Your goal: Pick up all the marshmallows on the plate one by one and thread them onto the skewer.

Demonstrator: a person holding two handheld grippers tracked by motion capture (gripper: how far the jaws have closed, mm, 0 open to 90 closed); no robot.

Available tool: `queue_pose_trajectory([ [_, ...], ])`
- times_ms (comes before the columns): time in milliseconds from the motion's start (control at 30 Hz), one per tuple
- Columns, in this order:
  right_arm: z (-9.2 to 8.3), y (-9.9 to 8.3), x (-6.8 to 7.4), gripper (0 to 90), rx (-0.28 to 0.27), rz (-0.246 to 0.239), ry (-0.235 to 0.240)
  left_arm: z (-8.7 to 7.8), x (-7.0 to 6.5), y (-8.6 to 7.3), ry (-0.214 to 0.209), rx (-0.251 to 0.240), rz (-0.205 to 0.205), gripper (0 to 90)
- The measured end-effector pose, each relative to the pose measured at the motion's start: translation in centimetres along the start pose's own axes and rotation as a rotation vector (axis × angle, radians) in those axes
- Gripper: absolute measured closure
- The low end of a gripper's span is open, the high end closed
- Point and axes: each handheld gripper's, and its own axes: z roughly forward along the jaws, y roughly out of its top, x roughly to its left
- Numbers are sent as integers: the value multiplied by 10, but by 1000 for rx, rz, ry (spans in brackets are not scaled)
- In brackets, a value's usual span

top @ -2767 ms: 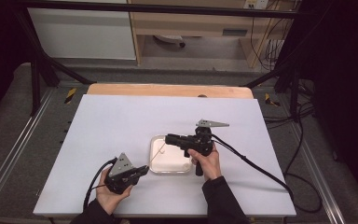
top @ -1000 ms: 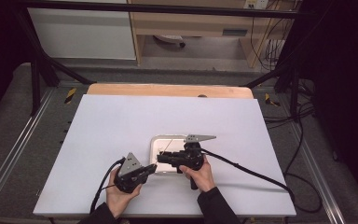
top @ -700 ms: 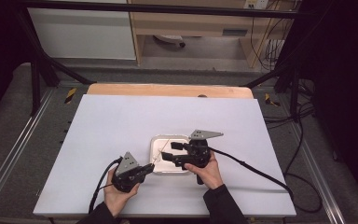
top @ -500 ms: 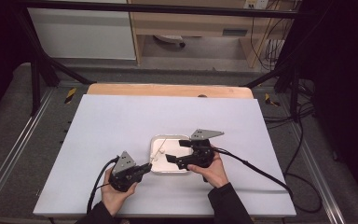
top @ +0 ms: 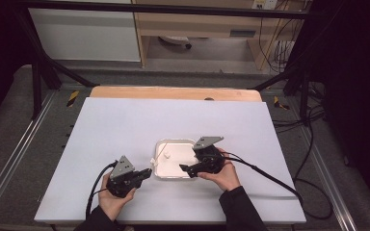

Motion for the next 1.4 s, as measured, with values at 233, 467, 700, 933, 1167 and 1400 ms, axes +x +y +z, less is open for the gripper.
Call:
queue_pose_trajectory([
  [233, 1, -9, -4, 312, 29, -2, -12, 0, 1, -1, -2, 10, 2, 885],
  [467, 2, -19, -6, 425, 83, -22, -9, 1, 1, -1, -2, 17, 5, 884],
  [700, 8, -22, -3, 510, 127, -52, 5, 1, 2, -1, -1, 20, 5, 884],
  [933, 13, -24, 0, 563, 139, -66, 15, 1, 1, -1, -3, 21, 7, 884],
  [1167, 18, -24, 2, 648, 171, -95, 12, 1, 1, -1, -2, 21, 8, 885],
  [1400, 19, -23, 2, 695, 193, -74, 19, 1, 1, -1, -3, 22, 10, 885],
])
